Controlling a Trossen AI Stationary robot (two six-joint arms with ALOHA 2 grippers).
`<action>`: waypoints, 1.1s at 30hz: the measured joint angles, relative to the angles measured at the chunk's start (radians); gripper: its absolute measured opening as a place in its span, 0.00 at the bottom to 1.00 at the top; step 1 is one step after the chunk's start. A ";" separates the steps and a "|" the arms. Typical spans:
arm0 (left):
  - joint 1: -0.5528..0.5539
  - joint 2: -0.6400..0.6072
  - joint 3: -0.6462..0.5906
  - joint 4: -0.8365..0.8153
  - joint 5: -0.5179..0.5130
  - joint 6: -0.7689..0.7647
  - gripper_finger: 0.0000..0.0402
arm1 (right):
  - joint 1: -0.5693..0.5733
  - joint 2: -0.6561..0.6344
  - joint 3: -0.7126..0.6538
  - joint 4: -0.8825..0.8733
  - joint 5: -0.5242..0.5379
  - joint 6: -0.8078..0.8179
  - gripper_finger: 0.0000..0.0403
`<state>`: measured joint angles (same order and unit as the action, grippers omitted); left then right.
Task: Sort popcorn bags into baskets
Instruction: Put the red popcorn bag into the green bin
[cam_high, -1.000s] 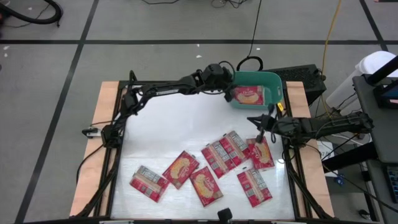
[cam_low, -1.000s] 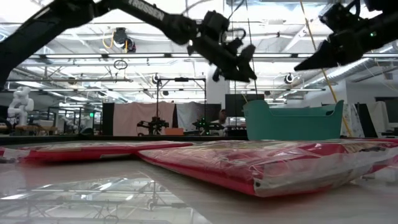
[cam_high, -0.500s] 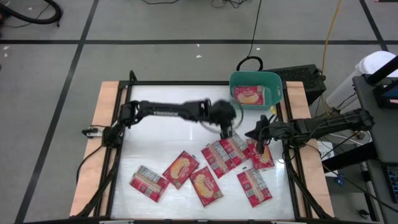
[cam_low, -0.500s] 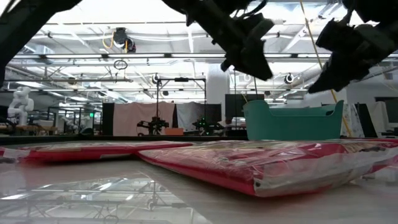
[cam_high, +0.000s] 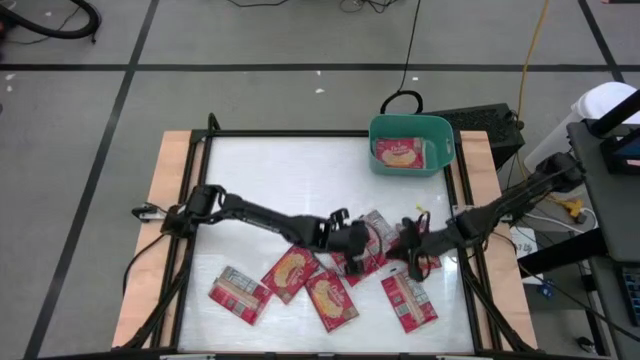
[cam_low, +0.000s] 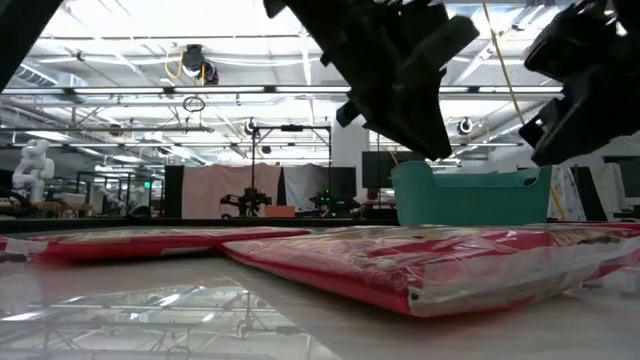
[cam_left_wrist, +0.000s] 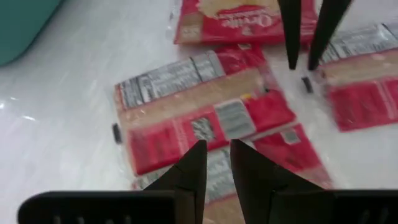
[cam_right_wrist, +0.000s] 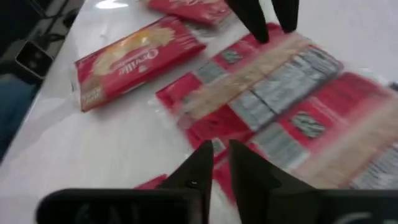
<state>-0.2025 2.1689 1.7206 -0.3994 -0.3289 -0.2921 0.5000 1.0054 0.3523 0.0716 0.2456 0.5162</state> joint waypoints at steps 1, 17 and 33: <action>-0.014 0.000 0.000 -0.002 -0.016 -0.005 0.19 | 0.020 0.034 0.000 0.034 0.014 0.003 0.14; -0.149 -0.006 -0.105 -0.044 -0.133 -0.131 0.19 | 0.124 0.506 0.167 0.213 0.174 -0.143 0.56; -0.122 -0.246 -0.486 0.385 -0.191 -0.028 0.19 | 0.076 0.649 0.165 0.290 0.278 -0.328 0.24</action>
<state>-0.3246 1.9234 1.2347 -0.0146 -0.5203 -0.3203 0.5763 1.6543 0.5178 0.3614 0.5240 0.1886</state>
